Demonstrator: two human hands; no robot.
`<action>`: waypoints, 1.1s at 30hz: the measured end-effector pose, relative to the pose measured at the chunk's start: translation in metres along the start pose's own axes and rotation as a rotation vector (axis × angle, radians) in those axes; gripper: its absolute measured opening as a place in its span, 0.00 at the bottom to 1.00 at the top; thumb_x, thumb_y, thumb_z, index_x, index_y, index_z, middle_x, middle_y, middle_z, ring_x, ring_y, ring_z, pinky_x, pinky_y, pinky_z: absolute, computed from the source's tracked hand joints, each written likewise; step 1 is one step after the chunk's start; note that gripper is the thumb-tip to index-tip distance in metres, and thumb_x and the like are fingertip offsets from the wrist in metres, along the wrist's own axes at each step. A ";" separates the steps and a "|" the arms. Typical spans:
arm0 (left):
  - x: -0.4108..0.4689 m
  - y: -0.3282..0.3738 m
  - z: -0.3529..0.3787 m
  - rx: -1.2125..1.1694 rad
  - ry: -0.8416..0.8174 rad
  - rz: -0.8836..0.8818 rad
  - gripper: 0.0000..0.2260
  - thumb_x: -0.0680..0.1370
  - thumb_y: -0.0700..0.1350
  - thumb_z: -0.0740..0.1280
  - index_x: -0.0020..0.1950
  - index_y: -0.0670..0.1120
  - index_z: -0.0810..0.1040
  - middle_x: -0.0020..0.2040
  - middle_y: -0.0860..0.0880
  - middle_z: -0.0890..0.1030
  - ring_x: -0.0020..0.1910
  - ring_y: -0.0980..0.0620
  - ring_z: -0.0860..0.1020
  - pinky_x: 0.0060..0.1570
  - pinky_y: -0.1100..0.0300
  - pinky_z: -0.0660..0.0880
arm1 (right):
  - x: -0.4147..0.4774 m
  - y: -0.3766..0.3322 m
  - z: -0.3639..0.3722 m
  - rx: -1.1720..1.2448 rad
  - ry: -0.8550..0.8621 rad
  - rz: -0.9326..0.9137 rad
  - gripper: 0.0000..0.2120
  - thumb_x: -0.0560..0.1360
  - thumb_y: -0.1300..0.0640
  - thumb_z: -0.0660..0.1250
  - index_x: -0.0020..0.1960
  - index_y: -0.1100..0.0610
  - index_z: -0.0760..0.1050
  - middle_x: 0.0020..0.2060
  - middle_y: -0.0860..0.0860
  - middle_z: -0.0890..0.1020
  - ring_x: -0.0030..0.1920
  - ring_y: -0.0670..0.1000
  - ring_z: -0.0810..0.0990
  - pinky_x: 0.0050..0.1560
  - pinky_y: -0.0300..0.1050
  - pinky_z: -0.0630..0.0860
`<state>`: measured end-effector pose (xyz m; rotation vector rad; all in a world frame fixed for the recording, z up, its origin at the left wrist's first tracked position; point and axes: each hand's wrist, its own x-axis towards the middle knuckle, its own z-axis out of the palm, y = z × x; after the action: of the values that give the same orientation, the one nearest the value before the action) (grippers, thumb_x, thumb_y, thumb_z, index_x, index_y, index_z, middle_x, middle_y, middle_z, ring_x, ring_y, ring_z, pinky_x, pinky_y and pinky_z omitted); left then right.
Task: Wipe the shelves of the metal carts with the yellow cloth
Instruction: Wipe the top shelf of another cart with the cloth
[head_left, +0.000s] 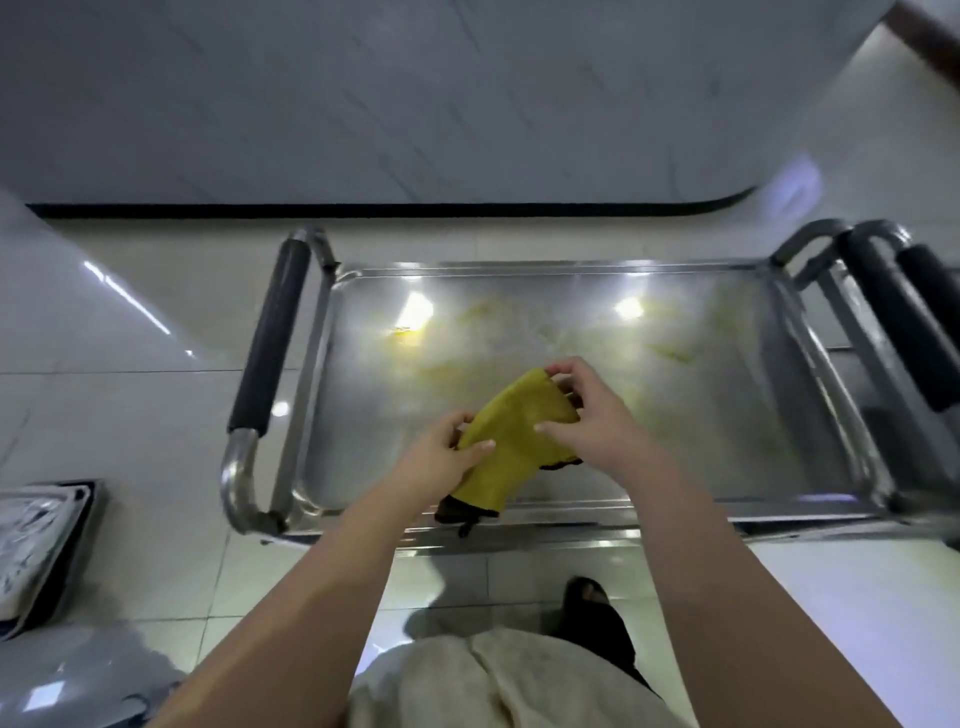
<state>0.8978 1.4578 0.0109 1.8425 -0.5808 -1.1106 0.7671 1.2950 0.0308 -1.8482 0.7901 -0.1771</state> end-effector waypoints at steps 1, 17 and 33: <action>0.010 0.005 0.019 -0.013 -0.005 -0.009 0.07 0.78 0.45 0.70 0.54 0.53 0.77 0.45 0.53 0.83 0.37 0.64 0.81 0.35 0.68 0.77 | 0.000 0.012 -0.019 -0.004 0.004 0.005 0.26 0.71 0.60 0.72 0.50 0.29 0.68 0.51 0.37 0.74 0.48 0.39 0.75 0.33 0.29 0.73; 0.127 0.053 0.343 0.469 -0.254 0.134 0.15 0.75 0.46 0.70 0.62 0.47 0.79 0.55 0.46 0.82 0.55 0.46 0.79 0.55 0.53 0.74 | 0.019 0.198 -0.271 -0.753 0.122 0.149 0.14 0.77 0.62 0.63 0.59 0.50 0.75 0.57 0.53 0.78 0.55 0.57 0.76 0.54 0.49 0.73; 0.136 -0.046 0.224 1.321 0.116 0.120 0.27 0.78 0.65 0.32 0.76 0.62 0.34 0.79 0.51 0.38 0.77 0.44 0.35 0.71 0.41 0.30 | -0.015 0.275 -0.183 -0.884 0.123 0.194 0.27 0.81 0.40 0.43 0.78 0.40 0.39 0.79 0.45 0.44 0.77 0.57 0.35 0.74 0.57 0.32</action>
<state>0.7674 1.2800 -0.1380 2.8466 -1.5655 -0.4736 0.5508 1.1031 -0.1295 -2.5722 1.2554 0.2272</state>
